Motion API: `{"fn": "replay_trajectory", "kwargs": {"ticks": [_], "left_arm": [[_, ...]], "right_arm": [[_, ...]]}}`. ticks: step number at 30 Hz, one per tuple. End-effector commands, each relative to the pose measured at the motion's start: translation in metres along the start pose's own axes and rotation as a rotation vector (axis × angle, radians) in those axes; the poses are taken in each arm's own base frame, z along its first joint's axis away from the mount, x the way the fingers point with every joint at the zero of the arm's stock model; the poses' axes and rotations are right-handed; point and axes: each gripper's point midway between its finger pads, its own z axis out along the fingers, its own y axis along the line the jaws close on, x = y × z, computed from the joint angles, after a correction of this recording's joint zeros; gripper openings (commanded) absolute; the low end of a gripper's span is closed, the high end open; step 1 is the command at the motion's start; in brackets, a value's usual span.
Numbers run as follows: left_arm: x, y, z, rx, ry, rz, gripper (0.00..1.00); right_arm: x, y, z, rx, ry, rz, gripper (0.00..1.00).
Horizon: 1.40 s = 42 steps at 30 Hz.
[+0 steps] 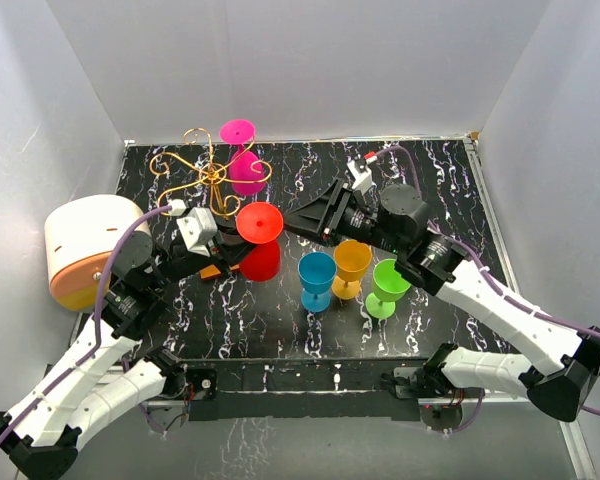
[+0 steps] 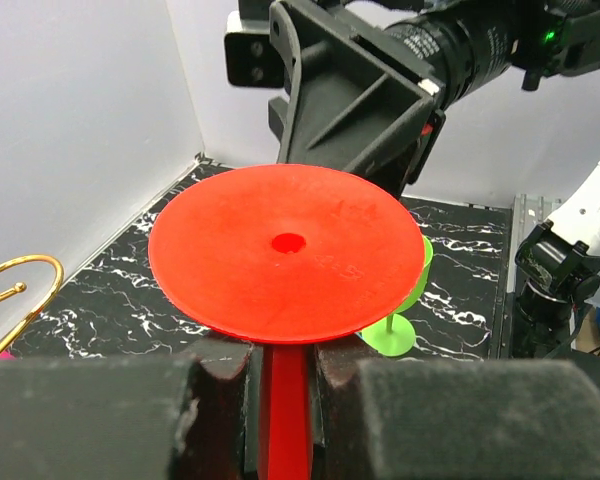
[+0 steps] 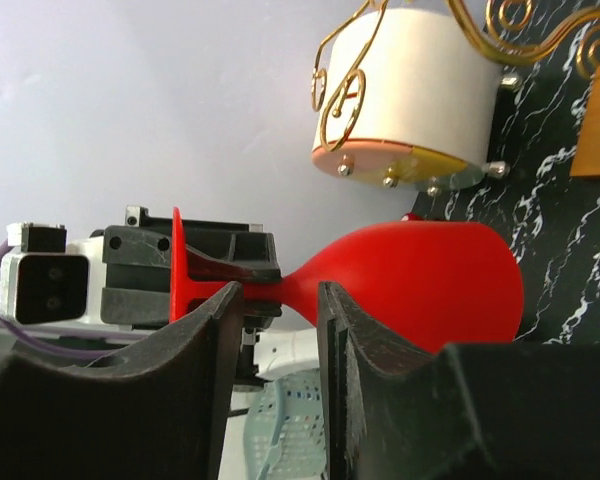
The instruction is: Place the wine glass upside down on the wine glass rack
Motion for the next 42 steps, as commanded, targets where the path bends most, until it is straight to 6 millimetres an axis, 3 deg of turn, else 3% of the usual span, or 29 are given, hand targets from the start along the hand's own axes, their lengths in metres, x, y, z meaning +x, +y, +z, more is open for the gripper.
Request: {"fn": "replay_trajectory", "kwargs": {"ticks": [1,9,17,25,33,34,36,38,39,42], "left_arm": [[-0.012,-0.004,-0.001,0.021,-0.047,0.042,0.00],[-0.013,-0.002,-0.004,0.003,-0.049,0.049,0.00],[-0.013,-0.003,-0.001,0.016,-0.050,0.041,0.00],[-0.010,-0.004,0.000,0.022,-0.045,0.034,0.00],[-0.007,-0.003,0.000,0.020,-0.027,0.034,0.00],[-0.007,-0.003,0.000,0.016,-0.025,0.032,0.04],[-0.006,-0.001,-0.001,0.004,-0.016,0.024,0.18],[-0.004,0.004,-0.003,-0.028,0.006,0.007,0.49],[-0.002,0.005,-0.004,-0.042,0.020,0.000,0.59],[0.004,0.011,-0.011,-0.088,0.058,-0.007,0.75]], "right_arm": [[0.002,0.042,-0.011,-0.189,0.043,0.040,0.35],[-0.020,0.029,-0.023,-0.099,-0.098,0.044,0.48],[0.001,0.056,-0.017,-0.266,0.059,0.024,0.49],[0.011,0.054,-0.009,-0.275,0.133,0.037,0.34],[0.013,0.051,-0.005,-0.291,0.155,0.077,0.05],[0.013,0.052,-0.005,-0.291,0.155,0.080,0.00],[0.011,0.051,-0.005,-0.288,0.139,0.081,0.00],[0.006,0.051,-0.005,-0.292,0.113,0.074,0.00],[0.003,0.051,-0.005,-0.293,0.096,0.072,0.00],[-0.014,0.046,-0.006,-0.274,0.034,0.074,0.00]]}}
